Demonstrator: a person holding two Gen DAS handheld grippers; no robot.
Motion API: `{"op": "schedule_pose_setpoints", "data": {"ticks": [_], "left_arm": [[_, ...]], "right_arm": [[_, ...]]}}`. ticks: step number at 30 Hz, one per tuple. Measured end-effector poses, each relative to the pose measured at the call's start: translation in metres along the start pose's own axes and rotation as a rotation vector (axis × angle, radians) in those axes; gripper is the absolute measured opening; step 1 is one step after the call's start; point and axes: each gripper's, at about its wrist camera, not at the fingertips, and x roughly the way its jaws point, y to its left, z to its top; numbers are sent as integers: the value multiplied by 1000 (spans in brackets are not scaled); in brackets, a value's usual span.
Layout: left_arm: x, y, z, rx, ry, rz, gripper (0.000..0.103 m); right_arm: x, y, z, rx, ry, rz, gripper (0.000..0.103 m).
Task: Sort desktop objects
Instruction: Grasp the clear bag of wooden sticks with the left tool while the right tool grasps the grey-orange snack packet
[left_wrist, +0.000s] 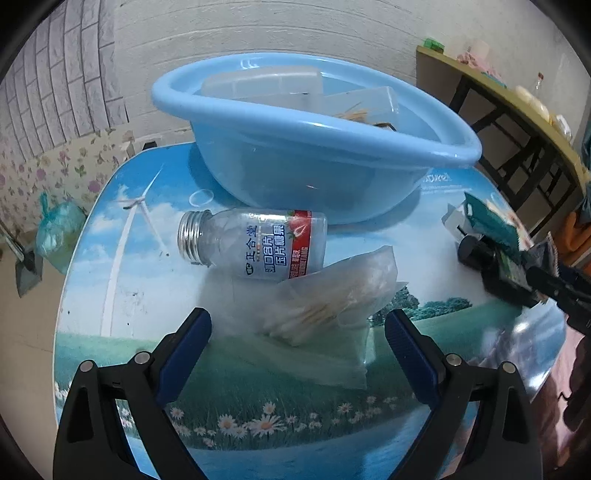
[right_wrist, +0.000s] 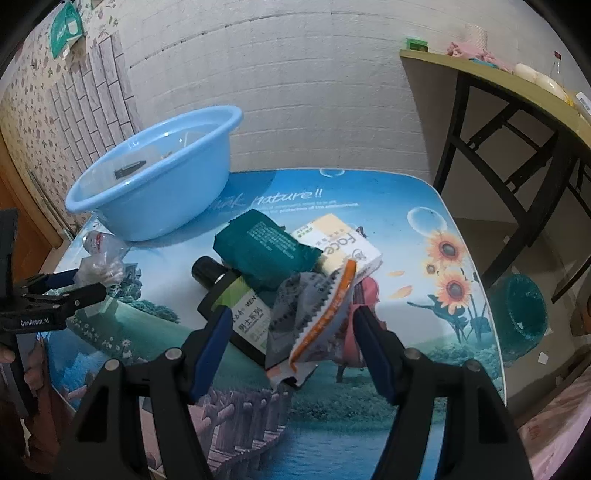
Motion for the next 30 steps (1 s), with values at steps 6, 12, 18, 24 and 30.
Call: {"op": "schedule_pose_setpoints", "data": {"ticks": [6,12,18,24,30], "left_arm": [[-3,-3,-2,43,-20,17,75],[-11,1,-6,37,-37,-11,58],[-23,4,-12,32,-51,-23,45],[-41,2,-23,37,-70,-33,41],[-59,2,-40,42,-76,-31,41]], "right_arm": [[2,7,-1,-19,4,-12,65],[0,12,0,-44,5,-17,41],[-5,17,-3,-54,8,33,31],[-19,28,-7,-81,-16,67,28],[-30,34,-12,-85,-34,86,28]]}}
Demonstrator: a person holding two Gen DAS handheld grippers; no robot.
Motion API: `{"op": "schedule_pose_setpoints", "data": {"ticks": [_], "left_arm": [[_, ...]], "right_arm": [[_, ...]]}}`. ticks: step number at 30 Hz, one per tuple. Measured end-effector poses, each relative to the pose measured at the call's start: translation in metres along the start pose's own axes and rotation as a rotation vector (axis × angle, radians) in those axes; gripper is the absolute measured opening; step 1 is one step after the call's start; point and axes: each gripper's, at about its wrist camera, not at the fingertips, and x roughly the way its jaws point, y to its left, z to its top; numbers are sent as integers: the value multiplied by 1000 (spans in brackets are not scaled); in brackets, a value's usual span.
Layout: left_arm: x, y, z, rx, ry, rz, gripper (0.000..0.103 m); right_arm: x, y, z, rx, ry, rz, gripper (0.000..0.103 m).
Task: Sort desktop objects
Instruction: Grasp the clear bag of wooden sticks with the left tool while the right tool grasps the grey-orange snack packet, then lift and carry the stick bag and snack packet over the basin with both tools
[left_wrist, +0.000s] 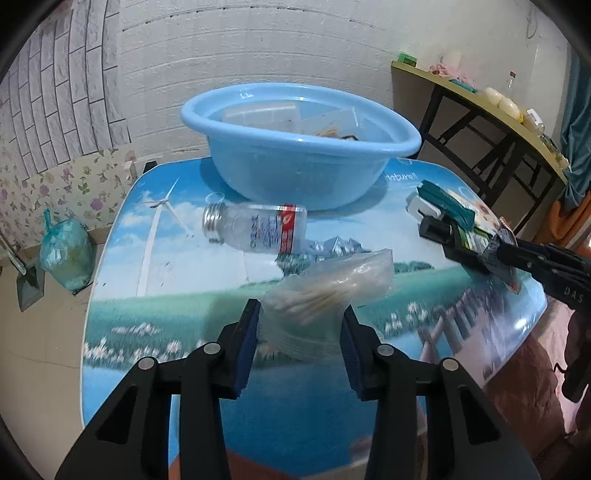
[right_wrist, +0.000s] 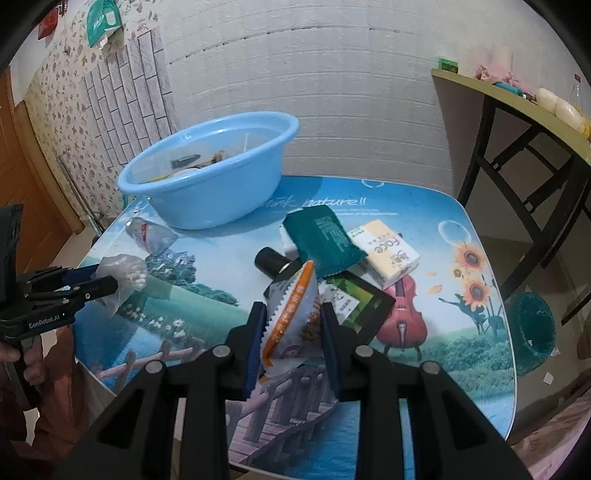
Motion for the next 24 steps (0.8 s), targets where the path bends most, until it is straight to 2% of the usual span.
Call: {"op": "schedule_pose_setpoints", "data": {"ticks": [3,9,14,16,18,24], "left_arm": [[-6,0,-9,3,12,1,41],[-17,1,-23,5,30,1,41],[-23,5,-29,-2,30,38,44],[-24,7,-30,-5,37,44,48],[-23,8,-31,-7,45,59,64],[-25,8,-29,-18,39,80,86]], "right_arm": [[-3,5,-5,-8,0,21,22],[-8,10,-12,-20,-3,33,22],[-13,4,-16,-12,-7,16,22],[-13,-1,-18,1,-2,-6,22],[-13,-6,-20,17,5,-10,22],[-15,-11,-24,14,3,-10,22]]}}
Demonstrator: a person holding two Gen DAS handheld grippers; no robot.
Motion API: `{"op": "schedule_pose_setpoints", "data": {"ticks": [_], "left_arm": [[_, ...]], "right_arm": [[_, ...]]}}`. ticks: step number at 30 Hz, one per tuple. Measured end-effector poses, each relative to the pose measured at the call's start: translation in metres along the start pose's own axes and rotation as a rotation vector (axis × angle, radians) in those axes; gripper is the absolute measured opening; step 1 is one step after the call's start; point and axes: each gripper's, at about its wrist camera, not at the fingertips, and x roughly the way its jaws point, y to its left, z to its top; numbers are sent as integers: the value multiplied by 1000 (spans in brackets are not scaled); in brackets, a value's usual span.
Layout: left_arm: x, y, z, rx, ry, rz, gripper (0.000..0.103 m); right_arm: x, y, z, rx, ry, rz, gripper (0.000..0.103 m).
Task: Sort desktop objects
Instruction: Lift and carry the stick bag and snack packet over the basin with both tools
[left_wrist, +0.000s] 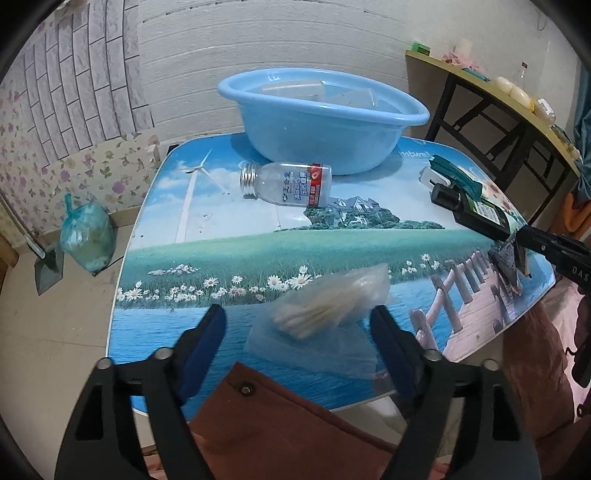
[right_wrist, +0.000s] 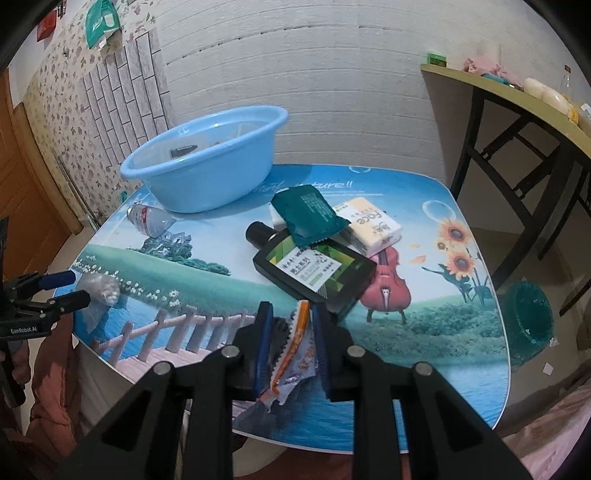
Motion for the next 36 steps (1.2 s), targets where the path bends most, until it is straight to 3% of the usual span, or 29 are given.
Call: {"op": "schedule_pose_setpoints", "data": {"ticks": [3,5,8,18,26,36], "left_arm": [[-2,-5,2,6,-8,4,87],[-3,-10,4,9,-13,-4,89],[-1,-16,5,9,-11,-8,94],[16,-22,7,-43,32,-21,94],[29,-27,4,-46,50,13,94],[34,-18,3,-86,41,-16,103]], "right_arm": [[0,2,-2,-10,5,1,29],[0,5,-2,-19,9,-8,48],[0,9,-4,-36,7,-4,58],[7,16,-11,-80,33,-8,60],[16,32,-19,-183,35,-68,60],[29,20,-24,-124,69,-44,59]]}}
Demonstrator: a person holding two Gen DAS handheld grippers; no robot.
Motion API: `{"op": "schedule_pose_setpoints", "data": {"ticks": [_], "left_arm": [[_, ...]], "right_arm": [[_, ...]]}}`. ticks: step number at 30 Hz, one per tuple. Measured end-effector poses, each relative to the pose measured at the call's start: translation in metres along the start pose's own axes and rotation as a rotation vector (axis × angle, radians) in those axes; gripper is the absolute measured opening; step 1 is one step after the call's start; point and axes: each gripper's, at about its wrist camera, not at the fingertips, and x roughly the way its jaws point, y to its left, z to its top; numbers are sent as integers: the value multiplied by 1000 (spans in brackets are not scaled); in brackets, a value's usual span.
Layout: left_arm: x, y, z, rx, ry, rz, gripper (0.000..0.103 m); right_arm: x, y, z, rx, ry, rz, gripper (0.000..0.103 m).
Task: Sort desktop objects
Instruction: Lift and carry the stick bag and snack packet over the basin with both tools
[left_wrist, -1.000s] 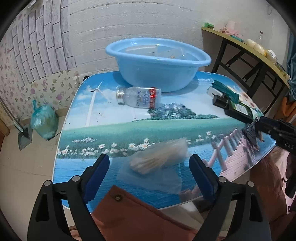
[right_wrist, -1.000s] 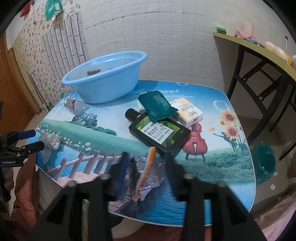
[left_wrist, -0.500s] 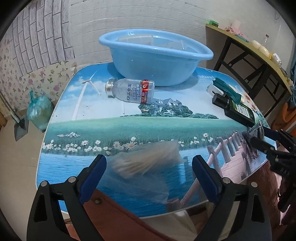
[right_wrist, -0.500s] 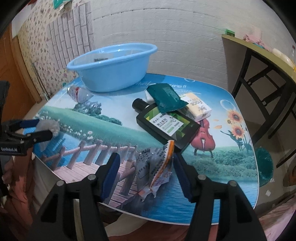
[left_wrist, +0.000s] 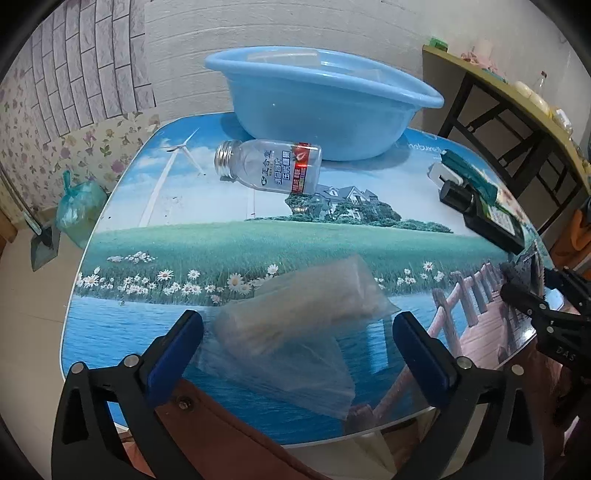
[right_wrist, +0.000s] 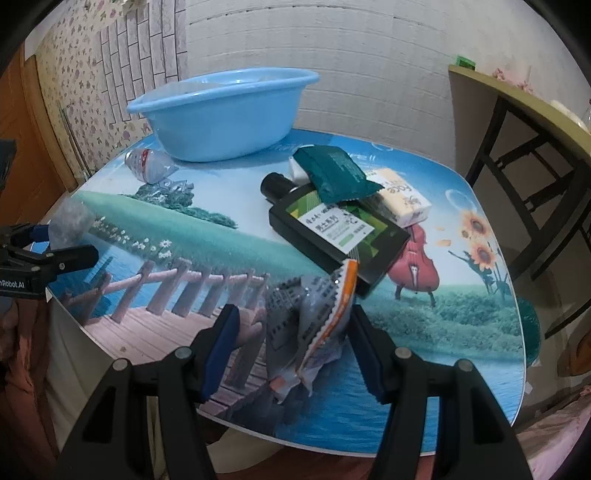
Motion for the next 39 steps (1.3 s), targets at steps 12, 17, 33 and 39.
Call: {"op": "schedule_pose_setpoints", "data": {"ticks": [12,17,33,39], "left_arm": [[-9,1,1,20,-46,-61,54],[-14,-1,3,21,-55,-76,46],[-56,-17,51,70,-157,-113,46],[-62,-19,73,84,-199,-114,46]], "right_arm": [[0,-7,1,37,-12,22,34],[-5,-8,1,46,-25,43,30],[-35,5,43,41,-137,131,30],[-39,13,67,26,-177,166,30]]}}
